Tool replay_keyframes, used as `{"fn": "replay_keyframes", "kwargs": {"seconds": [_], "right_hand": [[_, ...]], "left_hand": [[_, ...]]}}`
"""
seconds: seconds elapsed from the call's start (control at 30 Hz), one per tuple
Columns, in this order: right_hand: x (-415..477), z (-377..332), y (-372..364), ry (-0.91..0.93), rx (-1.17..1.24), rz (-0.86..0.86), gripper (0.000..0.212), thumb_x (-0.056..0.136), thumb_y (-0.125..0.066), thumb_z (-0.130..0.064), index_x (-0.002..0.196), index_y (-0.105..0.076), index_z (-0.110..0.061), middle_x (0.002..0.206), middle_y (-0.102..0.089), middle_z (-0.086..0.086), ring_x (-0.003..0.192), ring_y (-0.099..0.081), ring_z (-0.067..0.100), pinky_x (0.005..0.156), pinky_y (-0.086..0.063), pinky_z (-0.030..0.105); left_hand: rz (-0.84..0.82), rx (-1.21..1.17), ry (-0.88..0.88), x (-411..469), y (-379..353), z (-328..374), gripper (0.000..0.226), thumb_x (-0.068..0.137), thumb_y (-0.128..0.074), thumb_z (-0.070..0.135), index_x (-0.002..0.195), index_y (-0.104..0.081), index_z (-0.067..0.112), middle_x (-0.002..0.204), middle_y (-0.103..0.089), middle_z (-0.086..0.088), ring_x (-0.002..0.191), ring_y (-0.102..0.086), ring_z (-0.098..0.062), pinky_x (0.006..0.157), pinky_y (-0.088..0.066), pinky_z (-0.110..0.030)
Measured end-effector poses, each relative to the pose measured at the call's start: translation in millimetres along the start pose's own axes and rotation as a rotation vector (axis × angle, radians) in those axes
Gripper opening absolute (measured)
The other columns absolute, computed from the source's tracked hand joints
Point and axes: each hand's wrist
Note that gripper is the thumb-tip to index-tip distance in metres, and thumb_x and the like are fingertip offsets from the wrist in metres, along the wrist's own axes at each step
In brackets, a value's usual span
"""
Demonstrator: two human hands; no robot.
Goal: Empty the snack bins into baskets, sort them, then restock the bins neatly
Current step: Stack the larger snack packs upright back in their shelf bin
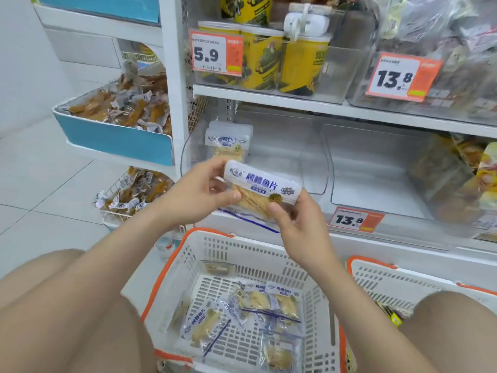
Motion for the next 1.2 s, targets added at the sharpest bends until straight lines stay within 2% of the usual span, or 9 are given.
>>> {"fn": "replay_keyframes", "kwargs": {"seconds": [0.13,0.2,0.27,0.4,0.57,0.77,0.93,1.07,1.2], "right_hand": [[57.1,-17.5,-6.5,0.048,0.136,0.136,0.026,0.098,-0.067,-0.008,0.117,-0.063,-0.024,0.109,-0.076,-0.011,0.101,-0.073,0.005,0.086,-0.06,0.03],[97.0,-10.9,-13.8,-0.015,0.183,0.233,0.027,0.097,-0.067,-0.01,0.119,-0.063,-0.024,0.111,-0.076,-0.011,0.104,-0.072,0.004,0.09,-0.059,0.032],[135.2,2.3,-27.2,-0.07,0.106,0.233,0.026,0.092,-0.067,-0.02,0.117,-0.064,-0.026,0.111,-0.076,-0.012,0.104,-0.073,0.008,0.095,-0.059,0.044],[187.4,30.7,-65.8,-0.143,-0.051,0.039,0.022,0.09,-0.071,-0.02,0.112,-0.069,-0.025,0.107,-0.076,-0.008,0.101,-0.073,0.016,0.096,-0.058,0.047],[213.4,44.5,-107.0,-0.237,-0.26,-0.161,0.034,0.092,-0.071,-0.013,0.125,-0.063,-0.014,0.115,-0.07,0.002,0.109,-0.065,0.023,0.1,-0.052,0.035],[235.8,39.7,-127.2,-0.308,-0.411,-0.106,0.032,0.096,-0.065,-0.018,0.126,-0.057,-0.009,0.125,-0.065,0.015,0.113,-0.062,0.038,0.087,-0.052,0.037],[236.1,38.2,-134.2,-0.386,-0.439,-0.063,0.046,0.091,-0.07,-0.026,0.127,-0.05,-0.005,0.128,-0.061,0.016,0.116,-0.062,0.038,0.082,-0.05,0.037],[236.0,39.2,-130.9,-0.408,-0.479,-0.107,0.031,0.087,-0.072,-0.026,0.111,-0.061,-0.009,0.111,-0.063,0.009,0.103,-0.063,0.031,0.075,-0.047,0.031],[232.7,41.2,-129.6,-0.397,-0.497,-0.149,0.016,0.09,-0.069,-0.022,0.098,-0.058,-0.013,0.082,-0.049,0.002,0.088,-0.056,0.029,0.073,-0.047,0.031]], "left_hand": [[0.394,0.075,-0.051,13.7,7.2,-16.2,0.048,0.094,-0.077,0.028,0.135,-0.052,0.032,0.128,-0.059,0.014,0.115,-0.06,-0.008,0.096,-0.053,-0.033],[0.631,0.234,0.009,23.4,11.6,-34.8,0.043,0.094,-0.072,0.03,0.131,-0.049,0.026,0.126,-0.051,0.006,0.12,-0.052,-0.018,0.1,-0.044,-0.036],[0.735,0.289,0.109,36.3,15.5,-50.2,0.048,0.09,-0.071,0.022,0.13,-0.045,0.018,0.127,-0.046,-0.005,0.122,-0.045,-0.028,0.104,-0.038,-0.04],[0.686,0.285,0.223,57.8,14.3,-73.4,0.063,0.085,-0.073,0.021,0.136,-0.038,0.012,0.135,-0.044,-0.012,0.125,-0.043,-0.03,0.1,-0.034,-0.035],[0.715,0.213,0.235,70.6,15.7,-92.6,0.05,0.088,-0.07,0.021,0.13,-0.044,0.016,0.123,-0.051,-0.007,0.115,-0.05,-0.027,0.101,-0.046,-0.046],[0.74,0.194,0.225,72.6,14.9,-95.4,0.047,0.089,-0.07,0.023,0.128,-0.044,0.02,0.119,-0.051,-0.004,0.108,-0.053,-0.028,0.097,-0.049,-0.051],[0.732,0.187,0.232,71.7,14.5,-97.3,0.051,0.088,-0.07,0.024,0.131,-0.042,0.023,0.121,-0.049,-0.003,0.111,-0.053,-0.029,0.099,-0.049,-0.052],[0.717,0.175,0.253,70.5,14.4,-95.0,0.051,0.088,-0.07,0.024,0.129,-0.041,0.026,0.122,-0.048,-0.002,0.112,-0.053,-0.03,0.1,-0.049,-0.052],[0.712,0.176,0.253,70.3,14.9,-92.7,0.05,0.088,-0.069,0.023,0.13,-0.041,0.025,0.124,-0.048,-0.004,0.115,-0.051,-0.029,0.102,-0.048,-0.051]]}}
Point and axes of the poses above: each hand's wrist, its own x-axis towards the middle knuckle, its own y-axis out of the back of the hand, z = x × y
